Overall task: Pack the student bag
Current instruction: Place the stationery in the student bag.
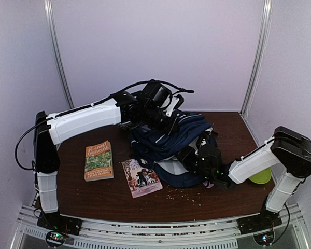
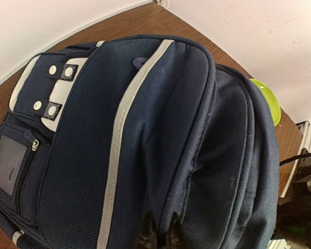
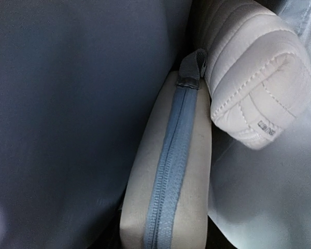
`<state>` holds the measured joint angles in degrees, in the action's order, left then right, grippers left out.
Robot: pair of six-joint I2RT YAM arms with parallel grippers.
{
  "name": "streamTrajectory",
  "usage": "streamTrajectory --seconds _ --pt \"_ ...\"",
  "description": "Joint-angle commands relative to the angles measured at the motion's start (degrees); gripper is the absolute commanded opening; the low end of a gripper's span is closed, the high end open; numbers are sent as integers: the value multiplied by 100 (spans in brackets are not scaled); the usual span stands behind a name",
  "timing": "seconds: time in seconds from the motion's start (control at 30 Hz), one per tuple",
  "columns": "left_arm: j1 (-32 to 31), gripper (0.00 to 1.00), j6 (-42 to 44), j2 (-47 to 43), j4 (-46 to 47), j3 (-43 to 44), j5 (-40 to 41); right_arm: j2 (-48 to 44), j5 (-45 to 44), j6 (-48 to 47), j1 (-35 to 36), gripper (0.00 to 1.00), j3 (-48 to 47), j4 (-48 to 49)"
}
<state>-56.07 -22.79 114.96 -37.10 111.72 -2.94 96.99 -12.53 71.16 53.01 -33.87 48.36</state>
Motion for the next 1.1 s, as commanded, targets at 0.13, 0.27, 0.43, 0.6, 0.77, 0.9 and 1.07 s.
streamTrajectory --seconds 0.13,0.27,0.43,0.6,0.77,0.9,1.07 --pt "-44 0 -248 -592 1223 31 -447 736 -25 82 -309 53 -724 -150" --pt "-23 0 -172 -616 1220 -38 -284 554 332 86 -366 68 -569 -289" --pt "66 0 -138 -585 1276 -131 -211 -178 665 -233 -327 79 -259 -878" --pt "105 0 -106 -569 1276 -125 -118 -768 932 -396 -322 85 -72 -1492" --pt "119 0 -70 -571 1226 -100 -23 -1168 898 -502 -316 87 -58 -2290" --pt "123 0 -77 -567 1216 -94 -19 -1512 785 -560 -294 84 47 -2857" --pt "123 0 -94 -519 1193 -11 -107 -1930 672 -839 -159 77 264 -3058"
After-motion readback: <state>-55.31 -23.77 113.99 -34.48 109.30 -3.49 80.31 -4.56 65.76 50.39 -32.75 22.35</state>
